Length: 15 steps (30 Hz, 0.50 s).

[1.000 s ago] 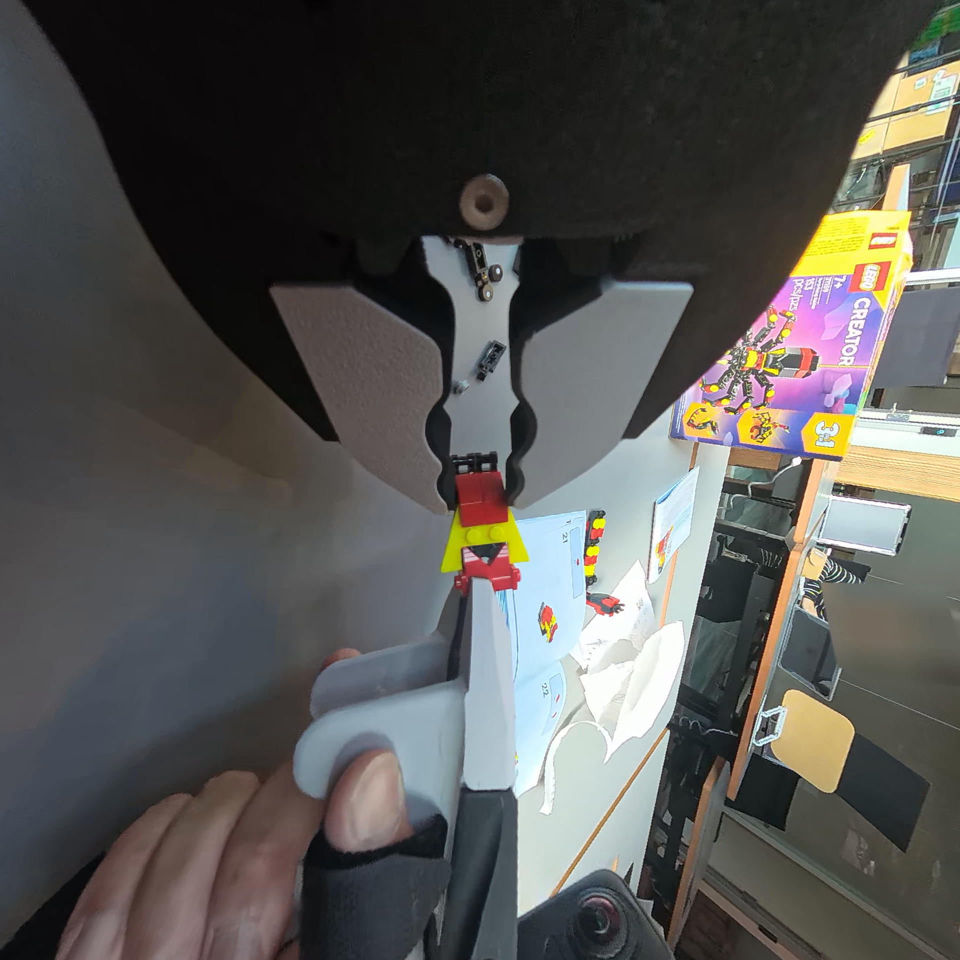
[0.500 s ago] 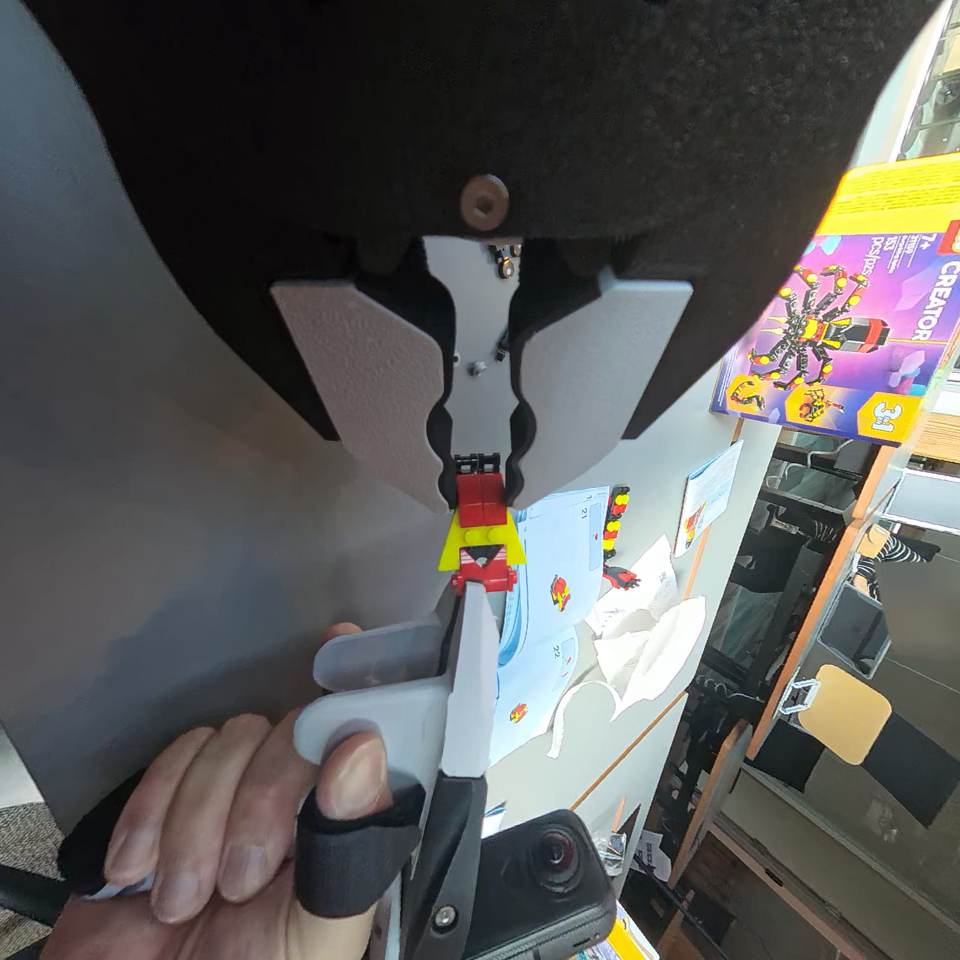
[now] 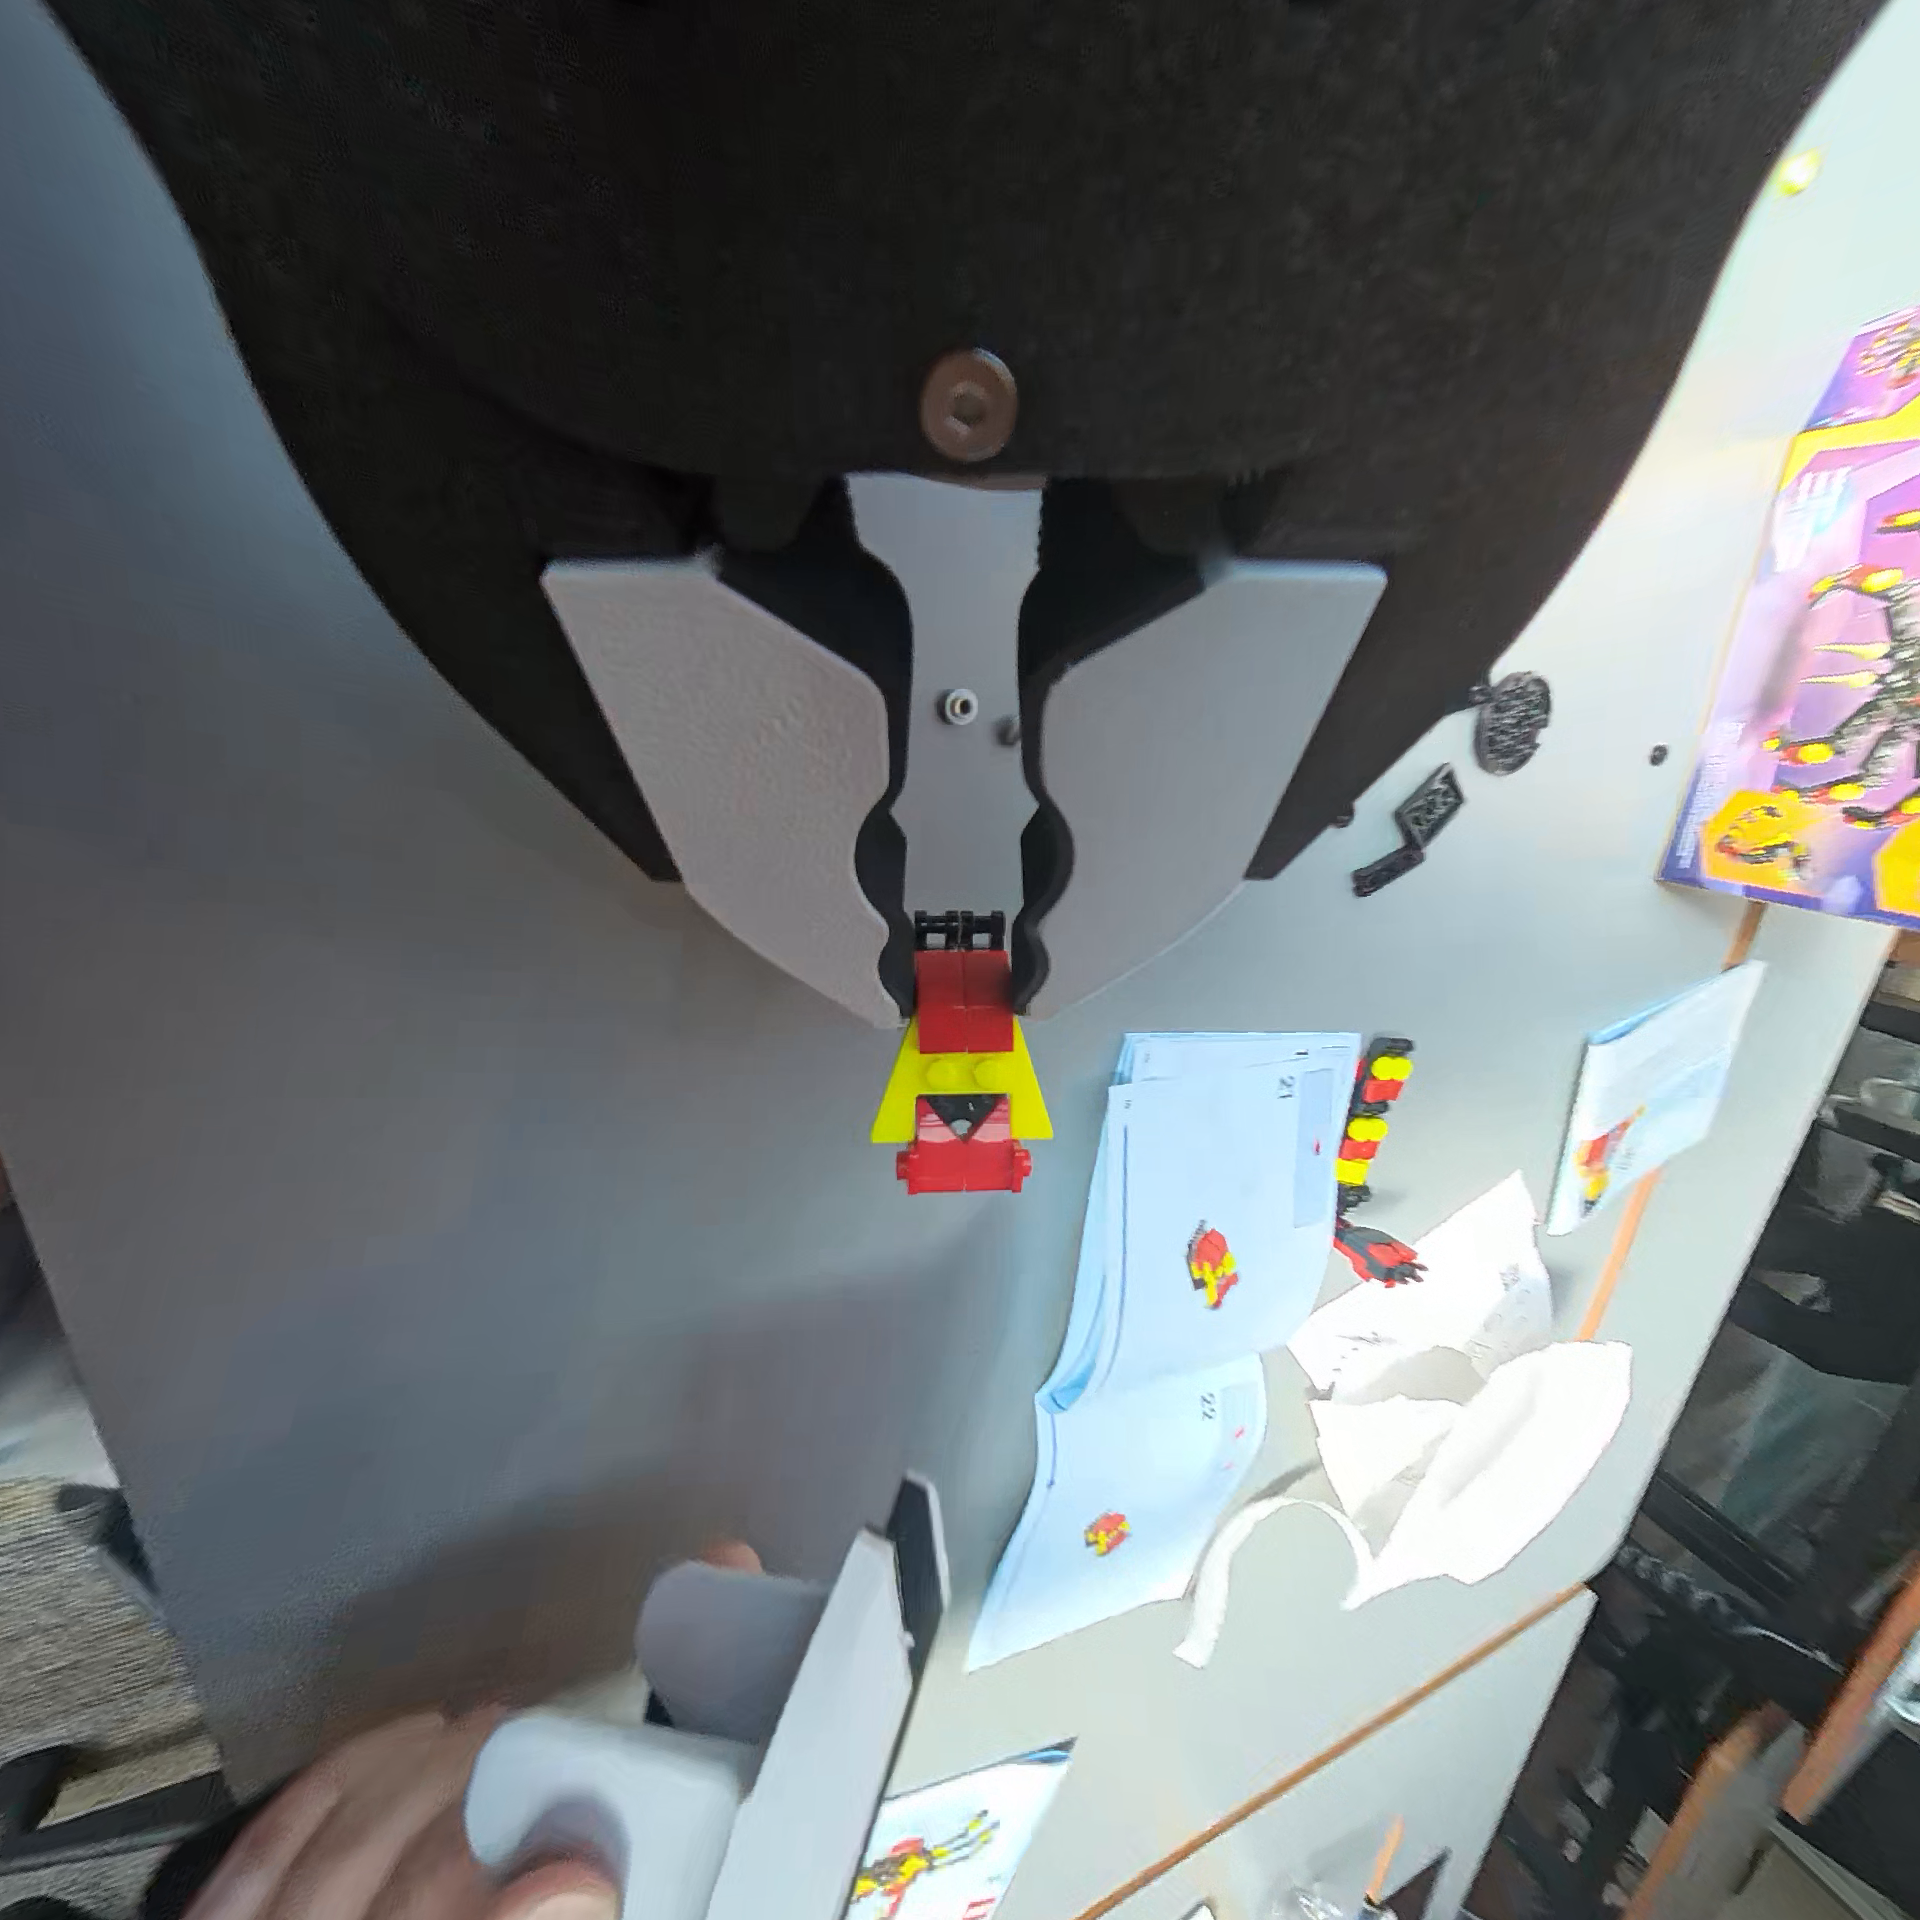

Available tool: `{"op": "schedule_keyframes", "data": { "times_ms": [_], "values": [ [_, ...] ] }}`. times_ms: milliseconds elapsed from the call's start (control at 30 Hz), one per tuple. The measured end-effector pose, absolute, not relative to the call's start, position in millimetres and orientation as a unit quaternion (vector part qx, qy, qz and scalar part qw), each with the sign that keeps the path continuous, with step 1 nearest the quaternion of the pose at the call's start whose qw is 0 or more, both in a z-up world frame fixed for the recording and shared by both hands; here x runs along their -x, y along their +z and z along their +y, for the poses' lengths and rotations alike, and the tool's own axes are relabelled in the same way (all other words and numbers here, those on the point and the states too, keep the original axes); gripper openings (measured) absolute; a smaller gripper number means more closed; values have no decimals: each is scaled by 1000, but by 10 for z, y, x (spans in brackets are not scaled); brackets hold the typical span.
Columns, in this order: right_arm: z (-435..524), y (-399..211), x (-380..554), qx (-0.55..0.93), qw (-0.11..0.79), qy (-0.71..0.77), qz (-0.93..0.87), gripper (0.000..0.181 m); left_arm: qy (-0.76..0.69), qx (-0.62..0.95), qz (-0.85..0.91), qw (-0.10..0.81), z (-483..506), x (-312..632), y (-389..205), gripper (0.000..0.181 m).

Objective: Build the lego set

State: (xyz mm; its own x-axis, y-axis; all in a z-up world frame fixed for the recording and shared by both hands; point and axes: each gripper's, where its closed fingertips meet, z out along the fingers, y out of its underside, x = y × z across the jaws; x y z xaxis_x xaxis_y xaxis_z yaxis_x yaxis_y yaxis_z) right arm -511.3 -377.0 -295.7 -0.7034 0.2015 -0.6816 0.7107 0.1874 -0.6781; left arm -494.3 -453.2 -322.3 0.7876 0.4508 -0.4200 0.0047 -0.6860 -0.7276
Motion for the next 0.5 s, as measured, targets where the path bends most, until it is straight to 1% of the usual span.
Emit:
{"op": "schedule_keyframes", "data": {
  "times_ms": [67,100,233,333,400,500],
  "values": [
    [-3451,-2969,5340,-283,106,-526,795,21,255,877,-146,379,-4466,4954,-3260,17],
    [-3298,-2942,5439,-257,54,-512,818,18,231,881,-153,385,-4422,4962,-3271,17],
    [-2844,-3004,5802,-123,-67,-430,892,13,134,895,-170,390,-4232,5018,-3374,17],
    [-2688,-3103,6033,-35,-97,-384,918,13,77,896,-176,400,-4084,5056,-3421,17],
    [-2645,-3176,6161,5,-97,-366,925,13,44,894,-187,404,-4006,5068,-3435,17],
    [-2558,-3323,6355,77,-125,-333,931,12,35,911,-175,372,-3933,5055,-3543,17]
  ]
}}
